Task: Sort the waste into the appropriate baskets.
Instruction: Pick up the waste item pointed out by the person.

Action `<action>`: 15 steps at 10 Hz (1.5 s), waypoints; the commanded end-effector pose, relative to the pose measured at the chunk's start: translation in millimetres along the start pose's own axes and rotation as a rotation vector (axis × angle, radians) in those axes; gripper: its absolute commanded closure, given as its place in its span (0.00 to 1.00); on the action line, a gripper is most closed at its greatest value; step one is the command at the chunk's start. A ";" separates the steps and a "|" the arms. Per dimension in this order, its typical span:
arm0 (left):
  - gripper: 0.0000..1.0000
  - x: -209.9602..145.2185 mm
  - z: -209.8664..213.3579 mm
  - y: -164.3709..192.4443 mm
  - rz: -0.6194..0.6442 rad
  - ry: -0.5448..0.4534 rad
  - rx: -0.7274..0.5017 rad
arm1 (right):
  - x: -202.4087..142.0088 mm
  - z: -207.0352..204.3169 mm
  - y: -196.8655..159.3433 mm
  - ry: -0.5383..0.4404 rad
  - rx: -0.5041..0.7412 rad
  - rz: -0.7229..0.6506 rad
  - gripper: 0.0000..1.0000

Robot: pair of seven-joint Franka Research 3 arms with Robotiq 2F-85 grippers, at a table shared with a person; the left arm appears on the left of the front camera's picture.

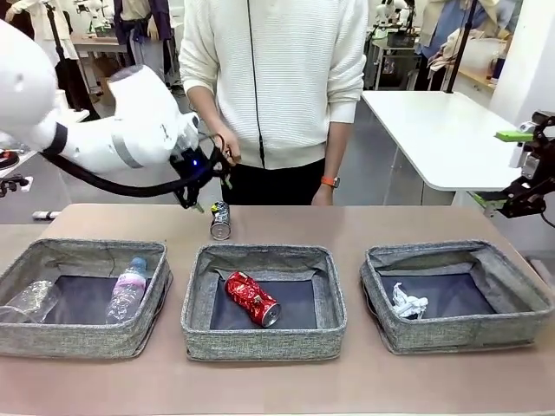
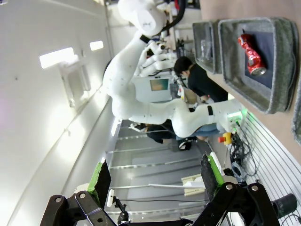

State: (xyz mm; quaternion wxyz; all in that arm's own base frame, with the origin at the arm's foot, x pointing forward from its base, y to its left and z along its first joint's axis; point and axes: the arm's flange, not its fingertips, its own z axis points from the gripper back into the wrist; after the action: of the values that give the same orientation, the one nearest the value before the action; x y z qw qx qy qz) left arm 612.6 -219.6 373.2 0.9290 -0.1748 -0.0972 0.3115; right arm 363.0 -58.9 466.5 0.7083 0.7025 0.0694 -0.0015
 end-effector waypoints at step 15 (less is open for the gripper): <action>0.00 -7.0 -53.1 1.3 -0.432 0.066 0.084 | -1.0 -2.0 1.4 -0.007 -0.002 0.007 0.00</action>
State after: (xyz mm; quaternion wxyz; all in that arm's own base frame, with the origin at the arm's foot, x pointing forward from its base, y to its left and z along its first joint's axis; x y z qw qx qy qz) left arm 617.3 -237.7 322.0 0.9839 -0.1060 -0.0873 0.1147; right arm 363.0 -58.9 466.5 0.7083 0.7025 0.0694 -0.0015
